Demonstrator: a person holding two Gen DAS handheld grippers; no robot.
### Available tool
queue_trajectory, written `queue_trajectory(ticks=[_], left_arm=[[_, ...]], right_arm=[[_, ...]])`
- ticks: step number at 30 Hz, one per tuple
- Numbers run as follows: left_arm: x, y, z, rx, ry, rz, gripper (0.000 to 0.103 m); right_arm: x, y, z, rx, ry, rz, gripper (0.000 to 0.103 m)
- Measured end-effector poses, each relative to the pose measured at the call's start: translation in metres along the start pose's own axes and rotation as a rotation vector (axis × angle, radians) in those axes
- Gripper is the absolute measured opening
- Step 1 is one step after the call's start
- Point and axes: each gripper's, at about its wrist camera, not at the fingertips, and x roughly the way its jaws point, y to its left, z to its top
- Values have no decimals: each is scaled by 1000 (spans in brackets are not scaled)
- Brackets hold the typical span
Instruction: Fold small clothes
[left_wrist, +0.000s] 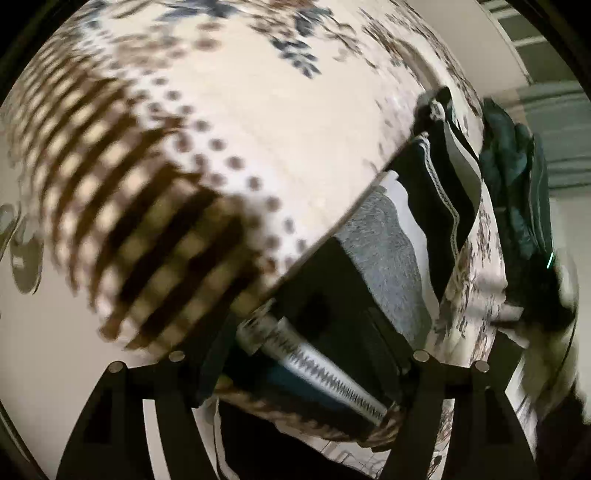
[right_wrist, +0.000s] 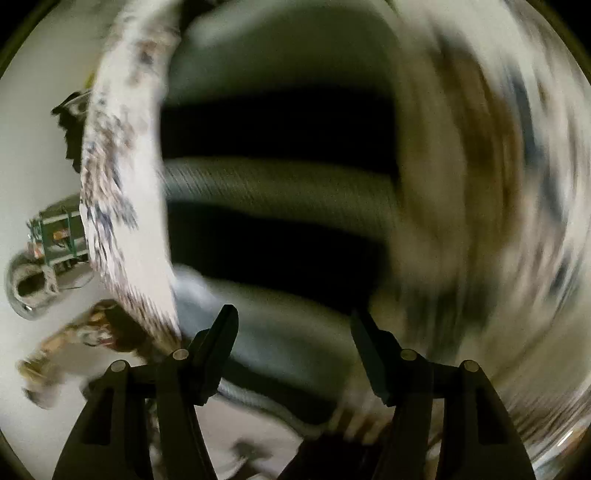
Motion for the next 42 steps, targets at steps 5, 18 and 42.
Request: queue_trajectory(ticks=[5,18,42], left_arm=[[38,-15,9,111,38,69,52],[-19,-66,42,231,28,69,60],[167,-270,362,558,-22,-200,4]], right_arm=[[86,-46,-75,147,106,100,65],[59,-26,-82,125,28,104,59],[-108,-57,286,285,-506,212,4]])
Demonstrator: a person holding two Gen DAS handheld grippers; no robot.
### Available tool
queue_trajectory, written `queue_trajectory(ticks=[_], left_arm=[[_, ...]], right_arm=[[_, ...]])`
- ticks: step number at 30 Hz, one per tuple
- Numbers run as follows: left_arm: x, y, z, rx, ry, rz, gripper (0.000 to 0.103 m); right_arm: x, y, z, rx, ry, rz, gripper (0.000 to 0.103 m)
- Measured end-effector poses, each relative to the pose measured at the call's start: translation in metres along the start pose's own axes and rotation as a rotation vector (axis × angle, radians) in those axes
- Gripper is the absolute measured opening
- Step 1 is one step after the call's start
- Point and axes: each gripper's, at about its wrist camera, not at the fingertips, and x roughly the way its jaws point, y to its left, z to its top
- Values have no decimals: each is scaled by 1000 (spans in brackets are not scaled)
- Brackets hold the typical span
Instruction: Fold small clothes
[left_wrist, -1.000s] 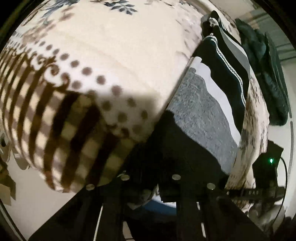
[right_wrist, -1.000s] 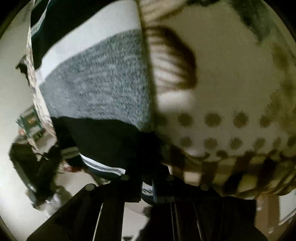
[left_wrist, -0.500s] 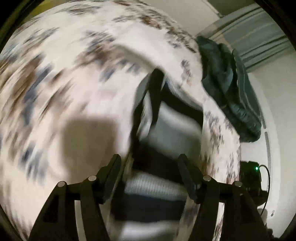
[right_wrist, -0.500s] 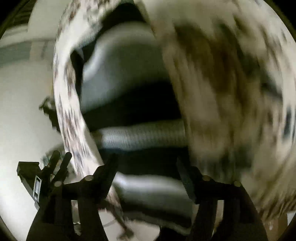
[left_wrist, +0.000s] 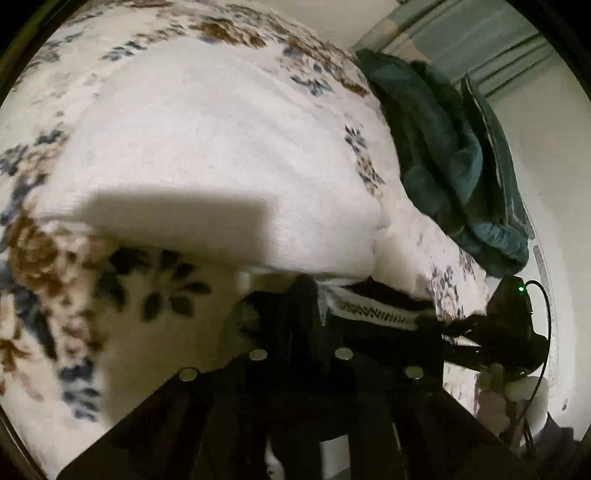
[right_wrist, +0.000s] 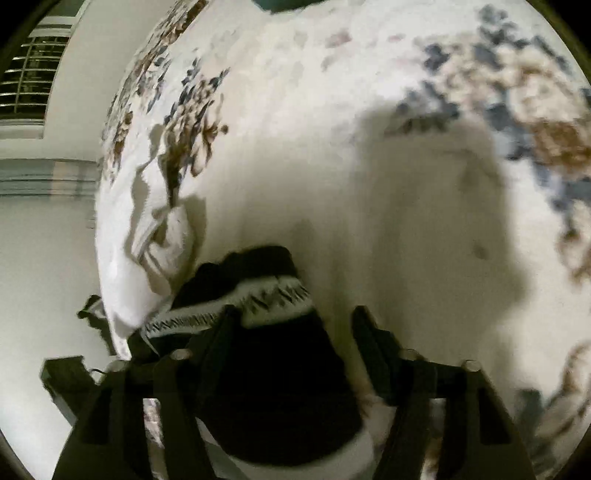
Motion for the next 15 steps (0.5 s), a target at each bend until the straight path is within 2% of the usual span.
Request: queue_trajectory(ticks=[3,4,6,8,9,10,11,12,13,15], left_arm=[[-17,15,6,-29,-28,-19,4],[-14,20,9,-29,-13,-23,4],[5,24,14,-17,27,4,5],[21,26,16,-33,90,4,9],[23,27,17,-48,103,19,9],[18,26,17,-58,102,11,11],[9,24,15,-65,97,11,24],[-1,21,12,-70,89,29,39],[-16,16,7,-74,65,31,41],[-44,4,-12,-60,19,-19,41]], right_arm=[[2,27,3,-37,-43,11,4],[3,33,7,-55,-55,-10,4],[14,36,13,-67,-35,-74,4],[29,37,16,-93,11,-188,4],[31,37,15,-92,30,-206,7],[29,39,15,-84,38,-216,13],[24,41,12,-82,36,-224,18],[17,44,9,-86,32,-228,31],[7,46,2,-90,21,-231,46],[-19,46,-20,-109,-24,-206,51]])
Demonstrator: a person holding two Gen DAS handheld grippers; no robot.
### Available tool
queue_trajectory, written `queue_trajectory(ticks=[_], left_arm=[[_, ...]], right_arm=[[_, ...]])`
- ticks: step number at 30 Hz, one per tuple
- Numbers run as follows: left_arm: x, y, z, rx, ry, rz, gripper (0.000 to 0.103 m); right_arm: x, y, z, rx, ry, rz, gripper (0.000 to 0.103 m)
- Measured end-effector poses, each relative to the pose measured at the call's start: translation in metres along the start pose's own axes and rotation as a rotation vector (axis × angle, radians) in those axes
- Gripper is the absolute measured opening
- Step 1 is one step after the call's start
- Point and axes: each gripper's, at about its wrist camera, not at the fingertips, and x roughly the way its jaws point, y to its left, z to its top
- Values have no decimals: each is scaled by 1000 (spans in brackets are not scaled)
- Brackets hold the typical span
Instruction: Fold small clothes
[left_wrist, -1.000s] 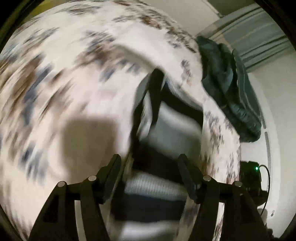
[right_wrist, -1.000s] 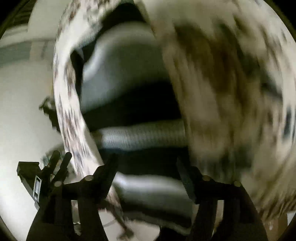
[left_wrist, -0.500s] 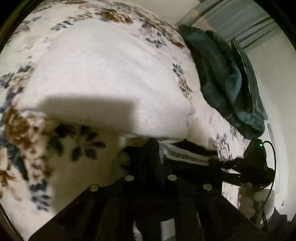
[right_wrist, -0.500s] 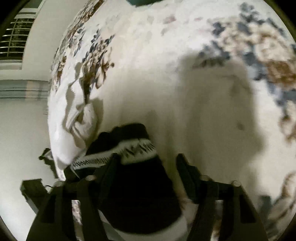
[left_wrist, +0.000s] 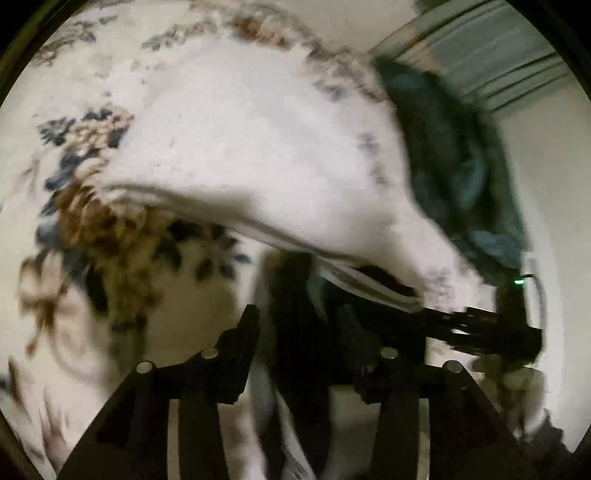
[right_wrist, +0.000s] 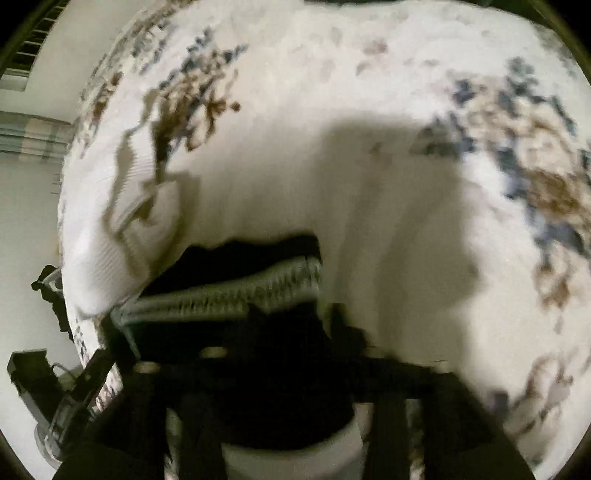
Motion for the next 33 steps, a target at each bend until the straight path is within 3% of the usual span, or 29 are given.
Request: queue_trajectory(ticks=[4,7,9,12,16,17,18,20,24,33], left_arm=[[-15,-18,-52,40,34,43,41],[9,-10,-85,95,109,202,41],[19,13,-97,59,123,240,44],[13,32,-94,-45,109,174,43],[-13,17,-90,-45,88,130,41],[-21,12,-91,-34,81,117,45],[-27,5,-94,-23,80,116,56],[-45,-4,-107,-11,89,104,69],[-69,-13,-147,-24,140,104,79],[-125,-5,-285,-184,227,141,79]], right_arm=[[-16,-11,-55,-8,21,35,51],[-12,-22,-98,-36,55,-1,51],[-2,-32,-115,-25,73,-18,52],[8,-44,-123,39,85,6,60],[-5,-54,-132,67,69,42,61],[-10,-55,-136,71,71,56,63],[-12,-55,-138,74,76,68,69],[-23,-61,-155,87,92,96,73],[-42,-82,-205,116,157,156,74],[-46,-140,-362,126,361,173,75]])
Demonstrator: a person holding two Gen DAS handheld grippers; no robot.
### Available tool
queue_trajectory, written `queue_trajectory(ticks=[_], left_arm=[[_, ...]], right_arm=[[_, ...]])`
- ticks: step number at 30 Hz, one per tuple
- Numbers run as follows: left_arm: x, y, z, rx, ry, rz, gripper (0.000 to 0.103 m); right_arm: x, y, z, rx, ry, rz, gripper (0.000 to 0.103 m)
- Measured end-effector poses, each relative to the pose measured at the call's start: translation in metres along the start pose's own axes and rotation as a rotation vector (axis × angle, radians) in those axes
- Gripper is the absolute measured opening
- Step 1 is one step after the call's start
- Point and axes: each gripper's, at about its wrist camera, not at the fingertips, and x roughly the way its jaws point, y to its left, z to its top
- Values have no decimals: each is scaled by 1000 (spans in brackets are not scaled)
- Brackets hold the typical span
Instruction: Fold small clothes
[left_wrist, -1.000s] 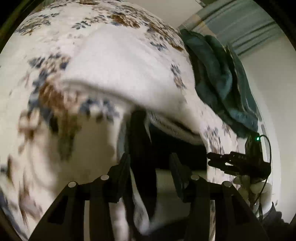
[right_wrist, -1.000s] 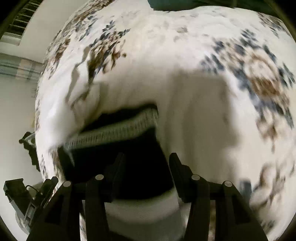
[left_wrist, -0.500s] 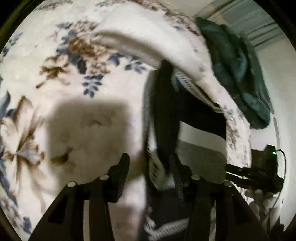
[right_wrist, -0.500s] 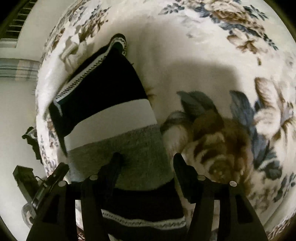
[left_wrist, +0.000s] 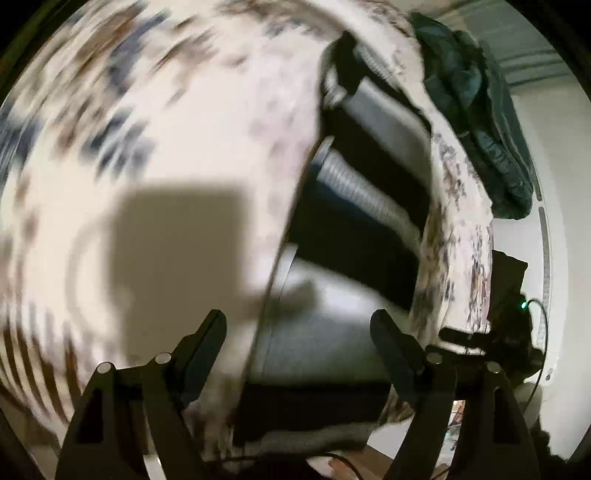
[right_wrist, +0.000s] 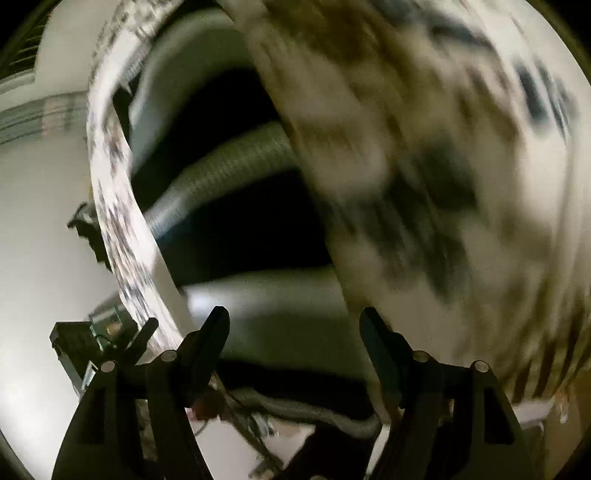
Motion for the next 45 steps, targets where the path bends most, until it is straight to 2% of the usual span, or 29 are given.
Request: queue_trajectory(ticks=[3,8,15,18,20,21,22,23,24,30,33,37,42,45], left_arm=[[12,18,-40,-45,59,18,79],[41,35,-81,-54,133,9,79],[59,32,-91,-15,124,17,79],[61,29,-96,-13,112,-24,79],[62,26,-101,3,105,-40,78],[62,22,-105,24,100,-33,70],[61,21,-108,36,104,-30,57],[62,19,-111,46,108,-14,17],[63,17,-112,48,114,-1,8],[22,15,-114,4,29,-73,8],[-7,2,-105,-16,-31,-117,8],[-33,-29,-75,23,-109,-148,8],[-45,-63,-2,71,-205,-193,8],[-37,-82,56,105,-250,-205,8]], right_arm=[[24,-29,-40,38,61,7,75],[63,-52,-76,71,120,70,75],[104,-66,-94,132,131,127,75],[111,-65,-101,147,128,165,75],[113,-60,-105,141,113,170,68],[115,-56,-108,132,105,166,49],[116,-51,-110,115,108,140,32],[115,-43,-108,103,99,130,25],[112,-38,-112,97,83,145,16],[82,-19,-122,73,41,229,12],[57,-5,-123,57,13,291,12],[25,28,-105,36,-46,360,12],[-21,67,-45,6,-139,422,12],[-42,92,6,-13,-198,426,12]])
